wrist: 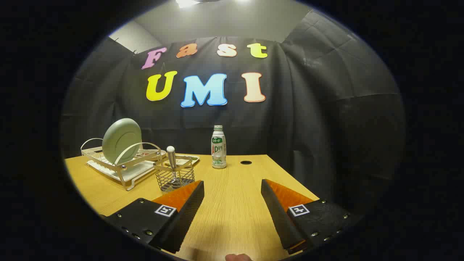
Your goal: Take the plate from the dish rack, then take the spoon from the basket and place it into the plate.
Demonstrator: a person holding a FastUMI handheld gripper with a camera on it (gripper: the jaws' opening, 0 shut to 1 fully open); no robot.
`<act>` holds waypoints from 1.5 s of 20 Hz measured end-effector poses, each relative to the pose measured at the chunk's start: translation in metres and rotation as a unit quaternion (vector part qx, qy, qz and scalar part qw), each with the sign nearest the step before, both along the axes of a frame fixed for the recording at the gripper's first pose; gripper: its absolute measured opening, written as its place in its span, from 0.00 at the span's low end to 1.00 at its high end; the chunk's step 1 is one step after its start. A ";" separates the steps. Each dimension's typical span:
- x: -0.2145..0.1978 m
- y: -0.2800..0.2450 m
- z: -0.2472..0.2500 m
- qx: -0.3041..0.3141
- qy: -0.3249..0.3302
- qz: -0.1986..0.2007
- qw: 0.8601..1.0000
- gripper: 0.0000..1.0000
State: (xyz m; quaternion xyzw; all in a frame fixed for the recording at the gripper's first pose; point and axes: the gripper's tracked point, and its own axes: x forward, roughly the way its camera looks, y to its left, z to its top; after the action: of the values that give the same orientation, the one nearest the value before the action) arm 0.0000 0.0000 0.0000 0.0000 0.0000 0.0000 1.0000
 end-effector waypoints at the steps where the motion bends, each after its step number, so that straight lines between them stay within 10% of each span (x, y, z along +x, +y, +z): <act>1: 0.008 -0.001 0.001 0.001 0.002 -0.002 1.000 0.97; 9: 0.082 -0.016 0.053 0.000 -0.037 -0.032 0.999 0.97; 30: 0.055 0.159 0.299 0.014 -0.053 -0.023 0.998 0.97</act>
State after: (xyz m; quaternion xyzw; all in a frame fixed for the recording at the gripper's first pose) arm 0.0555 0.1588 0.2985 0.0143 -0.0531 -0.0231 0.9982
